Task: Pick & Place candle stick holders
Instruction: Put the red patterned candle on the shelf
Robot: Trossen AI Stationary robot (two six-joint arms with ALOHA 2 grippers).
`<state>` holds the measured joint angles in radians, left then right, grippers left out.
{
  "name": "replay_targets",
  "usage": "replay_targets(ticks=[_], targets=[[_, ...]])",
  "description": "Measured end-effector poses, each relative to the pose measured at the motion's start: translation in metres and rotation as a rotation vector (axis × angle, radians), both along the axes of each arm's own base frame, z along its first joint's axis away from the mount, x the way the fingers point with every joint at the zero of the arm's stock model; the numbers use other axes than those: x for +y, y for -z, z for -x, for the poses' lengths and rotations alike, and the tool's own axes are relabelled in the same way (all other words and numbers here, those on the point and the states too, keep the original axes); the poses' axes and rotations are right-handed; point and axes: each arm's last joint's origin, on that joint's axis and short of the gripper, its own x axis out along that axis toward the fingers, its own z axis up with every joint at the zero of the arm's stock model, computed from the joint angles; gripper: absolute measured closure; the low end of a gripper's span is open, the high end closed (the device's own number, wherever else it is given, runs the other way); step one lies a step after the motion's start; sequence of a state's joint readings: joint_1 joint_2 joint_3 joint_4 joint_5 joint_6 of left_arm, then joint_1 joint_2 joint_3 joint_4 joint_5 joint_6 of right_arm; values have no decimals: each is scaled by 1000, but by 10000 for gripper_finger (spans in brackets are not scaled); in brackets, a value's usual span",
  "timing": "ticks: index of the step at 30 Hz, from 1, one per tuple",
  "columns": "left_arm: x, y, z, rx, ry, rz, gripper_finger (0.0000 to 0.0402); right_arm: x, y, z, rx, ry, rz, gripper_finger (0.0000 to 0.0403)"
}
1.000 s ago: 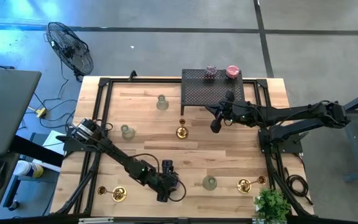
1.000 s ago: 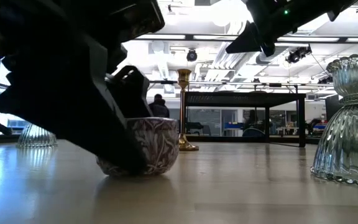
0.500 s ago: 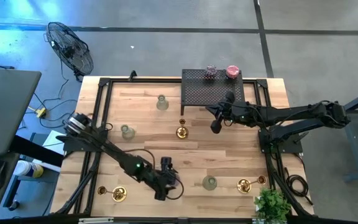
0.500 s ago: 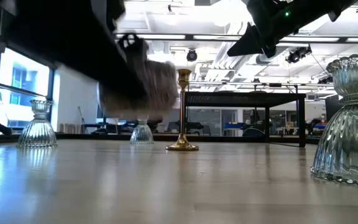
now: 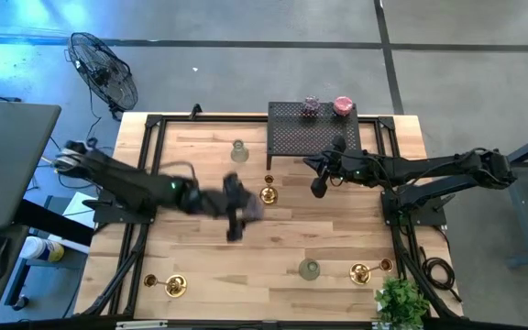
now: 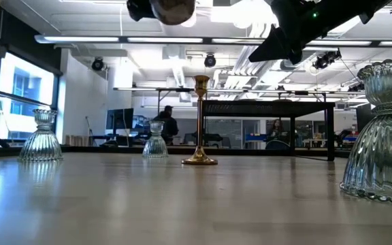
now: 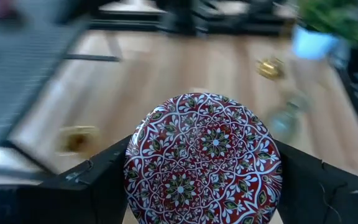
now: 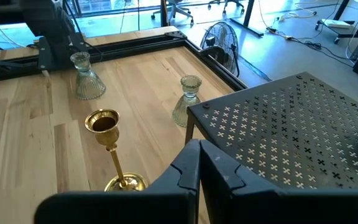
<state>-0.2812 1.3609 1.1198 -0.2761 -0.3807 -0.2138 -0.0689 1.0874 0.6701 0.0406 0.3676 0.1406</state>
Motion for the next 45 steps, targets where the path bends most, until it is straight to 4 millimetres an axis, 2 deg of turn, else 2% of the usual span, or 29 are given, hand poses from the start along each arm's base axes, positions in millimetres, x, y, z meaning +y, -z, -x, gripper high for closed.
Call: replay_targets(ticks=[5,8,11,15,20,27,33,40,45], targets=[[64,-26,-2,-5,-156,-25,105,0,0,0,-4,2,-4,403],[101,-39,-13,-23,-168,-4,105,0,0,0,-8,6,-14,403],[133,-42,-26,-4,-171,12,105,0,0,0,-8,7,-14,403],[172,-35,-46,43,-208,-2,105,0,0,0,-3,7,-14,403],[216,-17,-74,120,-247,-17,105,0,1,1,8,10,-14,403],[280,-5,-92,138,-351,-26,105,0,2,1,11,6,-14,403],[311,15,-102,154,-370,3,105,0,2,1,20,2,-4,403],[323,30,-116,153,-372,6,105,0,2,1,22,-1,0,403],[330,35,-114,158,-393,14,105,0,2,1,22,-4,-2,403]])
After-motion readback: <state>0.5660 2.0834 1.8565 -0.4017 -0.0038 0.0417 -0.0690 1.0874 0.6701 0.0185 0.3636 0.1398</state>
